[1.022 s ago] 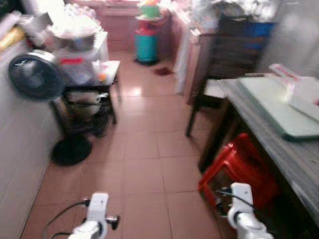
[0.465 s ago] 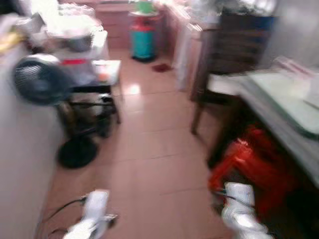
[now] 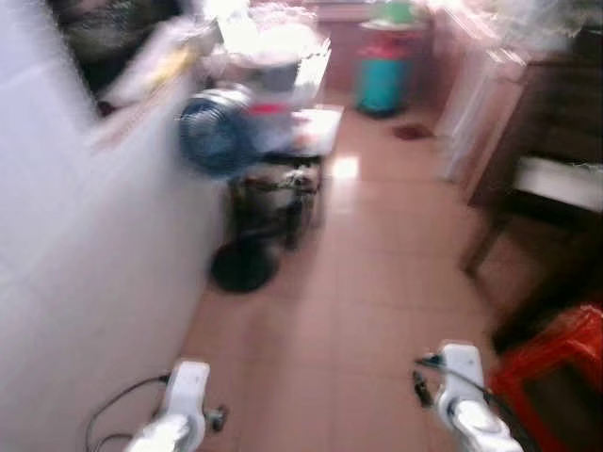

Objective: Setting the table

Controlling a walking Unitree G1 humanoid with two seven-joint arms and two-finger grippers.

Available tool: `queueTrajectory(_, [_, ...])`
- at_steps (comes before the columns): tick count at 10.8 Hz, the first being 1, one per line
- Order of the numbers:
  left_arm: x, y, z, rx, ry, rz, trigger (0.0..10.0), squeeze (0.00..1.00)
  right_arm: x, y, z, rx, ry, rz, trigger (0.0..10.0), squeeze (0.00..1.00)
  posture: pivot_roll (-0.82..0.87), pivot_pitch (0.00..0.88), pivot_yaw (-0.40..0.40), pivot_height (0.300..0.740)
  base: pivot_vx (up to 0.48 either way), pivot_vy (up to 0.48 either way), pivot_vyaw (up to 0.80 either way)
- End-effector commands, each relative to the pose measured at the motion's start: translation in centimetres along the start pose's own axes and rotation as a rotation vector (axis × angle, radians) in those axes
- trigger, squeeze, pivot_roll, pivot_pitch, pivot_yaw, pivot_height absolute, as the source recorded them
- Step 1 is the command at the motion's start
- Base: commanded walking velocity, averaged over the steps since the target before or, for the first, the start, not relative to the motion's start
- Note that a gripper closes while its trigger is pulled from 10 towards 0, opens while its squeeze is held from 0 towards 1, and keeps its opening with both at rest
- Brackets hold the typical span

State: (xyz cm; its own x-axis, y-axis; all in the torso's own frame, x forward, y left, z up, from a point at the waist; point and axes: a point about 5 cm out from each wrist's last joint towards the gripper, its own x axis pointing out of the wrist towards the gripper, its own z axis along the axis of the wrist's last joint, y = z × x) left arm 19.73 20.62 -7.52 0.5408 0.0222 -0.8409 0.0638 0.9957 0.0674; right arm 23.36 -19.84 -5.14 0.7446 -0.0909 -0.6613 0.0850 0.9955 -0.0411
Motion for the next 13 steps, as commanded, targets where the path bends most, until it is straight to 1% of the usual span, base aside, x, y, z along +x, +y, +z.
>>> queueTrajectory(1, [0.1, -0.5, 1.1, 0.012, -0.029, -0.009, 10.0, 0.0, -0.2, -0.8, -0.4, 0.005, 0.01, -0.022, 10.0, 0.0, 0.03, 0.0, -0.008, 0.74, 0.0, 0.409, 0.0])
queueTrajectory(2, [0.1, -0.5, 1.1, 0.013, -0.029, -0.008, 10.0, 0.0, -0.2, -0.8, -0.4, 0.005, 0.01, -0.023, 10.0, 0.0, 0.03, 0.0, -0.008, 0.74, 0.0, 0.341, 0.0])
queueTrajectory(5, [0.1, -0.5, 1.1, 0.026, -0.038, -0.005, 10.0, 0.0, -0.2, -1.0, -0.5, 0.028, 0.014, -0.04, 10.0, 0.0, 0.03, 0.0, -0.008, 0.74, 0.0, 0.0, 0.0])
queueTrajectory(9, [0.2, -0.7, 1.6, 0.034, -0.057, -0.006, 10.0, 0.0, -0.2, -1.1, -0.5, 0.035, 0.02, -0.044, 10.0, 0.0, 0.03, 0.0, -0.009, 0.74, 0.0, 0.0, 0.0])
queueTrajectory(11, [0.2, -0.6, 1.8, 0.043, -0.064, -0.003, 10.0, 0.0, -0.2, -1.2, -0.6, 0.042, 0.025, -0.046, 10.0, 0.0, 0.03, 0.0, -0.005, 0.74, 0.0, 0.0, -0.48])
queueTrajectory(12, [0.2, -0.5, 2.2, 0.054, -0.073, 0.006, 10.0, 0.0, -0.2, -1.1, -0.6, 0.04, 0.024, -0.044, 10.0, 0.0, 0.03, 0.0, -0.001, 0.74, 0.0, 0.0, 0.0])
queueTrajectory(13, [0.2, -0.5, 2.3, 0.061, -0.074, 0.008, 10.0, 0.0, -0.2, -1.0, -0.5, 0.018, 0.023, -0.037, 10.0, 0.0, 0.02, 0.0, 0.001, 0.74, 0.0, 0.0, 0.0])
